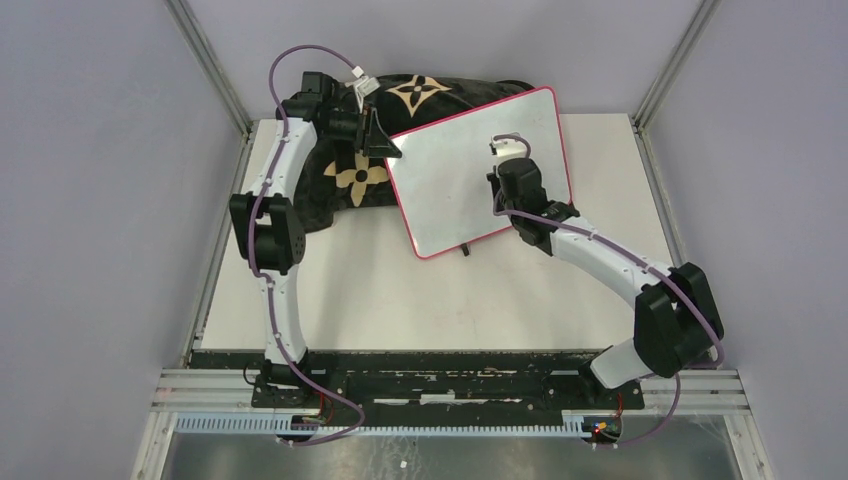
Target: Erase the whiteboard
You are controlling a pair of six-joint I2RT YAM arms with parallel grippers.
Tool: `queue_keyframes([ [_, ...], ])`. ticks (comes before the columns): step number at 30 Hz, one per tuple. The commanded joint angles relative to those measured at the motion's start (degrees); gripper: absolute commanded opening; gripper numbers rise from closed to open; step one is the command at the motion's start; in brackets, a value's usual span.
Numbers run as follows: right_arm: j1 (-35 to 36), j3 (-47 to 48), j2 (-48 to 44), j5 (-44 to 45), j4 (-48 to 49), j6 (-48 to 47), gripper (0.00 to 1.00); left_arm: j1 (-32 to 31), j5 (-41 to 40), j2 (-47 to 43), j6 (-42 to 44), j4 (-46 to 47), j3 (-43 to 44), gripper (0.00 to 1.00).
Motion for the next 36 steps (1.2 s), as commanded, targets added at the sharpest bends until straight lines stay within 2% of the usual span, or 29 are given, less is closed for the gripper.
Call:
queue_keyframes([
  [1, 0.0, -1.4, -3.5, -0.7, 0.5, 1.2, 0.01, -0.8, -0.2, -3.8, -1.0, 0.8, 2.3, 0.55],
  [5, 0.0, -2.2, -6.2, -0.6, -0.5, 1.1, 0.01, -0.6, -2.4, -6.1, -3.4, 2.6, 2.4, 0.68],
  [6, 0.0, -2.4, -6.9, -0.6, -0.9, 1.1, 0.01, -0.4, -3.2, -6.9, -4.3, 3.4, 2.2, 0.78],
  [9, -0.1, -2.8, -9.1, -0.6, -2.5, 1.4, 0.01, 0.6, -5.0, -9.9, -7.4, 6.7, 0.6, 0.84],
  [11, 0.0, -2.8, -10.8, -0.5, -4.4, 1.9, 0.01, 1.5, -7.8, -13.0, -10.3, 10.6, -2.4, 0.95],
  [13, 0.0, -2.6, -12.3, -0.6, -7.2, 2.8, 0.01, 2.5, -11.4, -17.0, -12.6, 15.0, -6.5, 0.98],
  [18, 0.0, 0.7, -16.2, -0.6, -20.5, 6.9, 0.01, 5.0, -23.7, -27.9, -15.0, 20.4, -18.3, 0.99],
  [25, -0.1, 4.5, -18.6, -3.7, -42.2, 12.7, 0.01, 7.6, -37.1, -42.3, -12.3, 20.0, -38.8, 0.99],
  [30, 0.0, -2.8, -22.9, -7.8, -45.6, 15.9, 0.04, 7.9, -43.3, -50.9, -9.6, 23.2, -56.3, 0.99],
  [36, 0.1, -10.7, -26.7, -11.8, -45.1, 18.6, 0.10, 8.0, -45.7, -59.3, -8.4, 28.0, -72.7, 0.99],
])
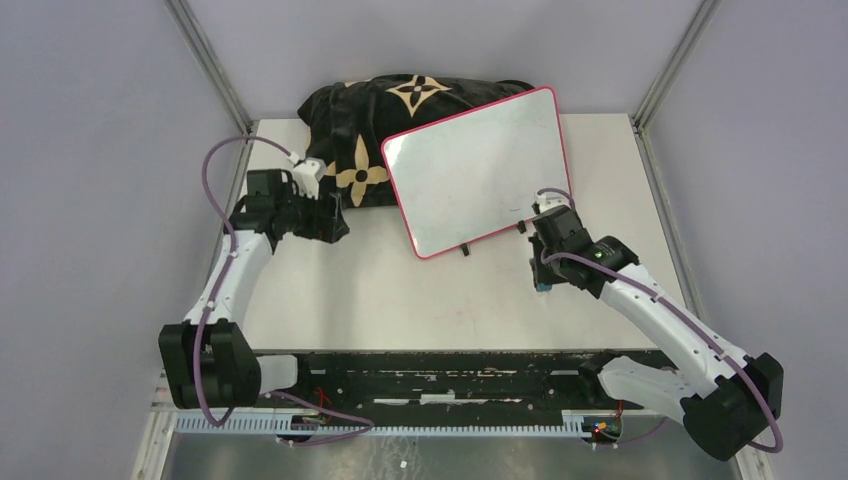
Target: Erase the whiteboard
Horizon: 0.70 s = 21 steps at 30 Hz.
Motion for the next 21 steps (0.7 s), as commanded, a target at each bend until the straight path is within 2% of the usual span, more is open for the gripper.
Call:
queue_keyframes([
  [1, 0.2, -4.3, -2.7, -4.3, -0.5, 3.8, 0.12, 0.3, -4.1, -7.8, 2.6, 6.9, -8.8, 0.99],
  [4, 0.2, -5.1, -2.0, -4.7, 0.8, 5.4, 0.13, 0.3, -5.3, -11.2, 3.1, 8.8, -14.4, 0.99],
  [8, 0.2, -7.6, 2.0, -4.0, 5.0, 6.5, 0.15, 0.4, -5.9, -14.0, 4.9, 9.8, -17.6, 0.99],
  [16, 0.2, -11.2, 10.7, -6.8, 13.9, 8.5, 0.35, 0.3, -5.3, -13.2, 5.8, 12.4, -20.6, 0.99],
  [17, 0.2, -11.3, 11.1, -6.9, 14.4, 8.6, 0.38, 0.4, -5.2, -12.6, 5.8, 12.6, -20.5, 0.99],
  [20, 0.2, -11.5, 10.5, -6.0, 15.1, 8.7, 0.59, 0.3, -4.6, -11.3, 5.8, 13.1, -20.3, 0.99],
  [21, 0.3, -11.7, 9.9, -5.5, 15.3, 8.7, 0.63, 0.3, -4.5, -11.0, 5.7, 13.5, -20.3, 0.99],
])
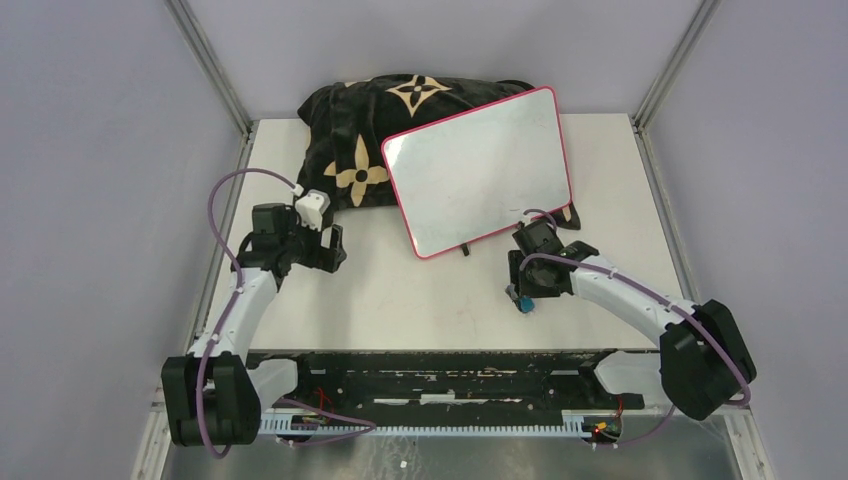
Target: Erase the whiteboard
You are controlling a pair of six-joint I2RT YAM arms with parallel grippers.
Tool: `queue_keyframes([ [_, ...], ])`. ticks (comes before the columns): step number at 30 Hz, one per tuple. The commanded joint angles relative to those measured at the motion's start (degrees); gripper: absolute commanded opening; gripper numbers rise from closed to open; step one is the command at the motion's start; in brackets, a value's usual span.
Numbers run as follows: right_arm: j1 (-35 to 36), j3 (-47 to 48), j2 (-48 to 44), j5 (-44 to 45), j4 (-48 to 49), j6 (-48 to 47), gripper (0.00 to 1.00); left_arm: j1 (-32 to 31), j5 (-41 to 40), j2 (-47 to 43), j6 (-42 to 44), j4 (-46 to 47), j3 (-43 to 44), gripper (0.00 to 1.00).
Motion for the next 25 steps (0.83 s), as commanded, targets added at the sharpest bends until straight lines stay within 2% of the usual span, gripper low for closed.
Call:
queue_keyframes([
  [1, 0.3, -0.1, -2.4, 1.7, 4.8, 0.7, 0.64, 0.2, 1.1, 1.4, 2.0, 4.5, 0.3, 0.99],
  [13, 0.3, -0.8, -12.1, 8.7, 4.4, 1.4, 0.68, 0.3, 1.6, 2.3, 1.6, 6.8, -1.0, 0.99],
  [20, 0.2, -4.1, -18.1, 11.8, 6.7, 1.9, 0.66, 0.2, 1.5, 3.4, 1.2, 7.4, -0.3, 0.99],
  [25, 0.3, -3.9, -18.4, 13.5, 5.4, 2.6, 0.67, 0.2, 1.5, 2.8, 0.7, 9.2, -0.8, 0.99],
])
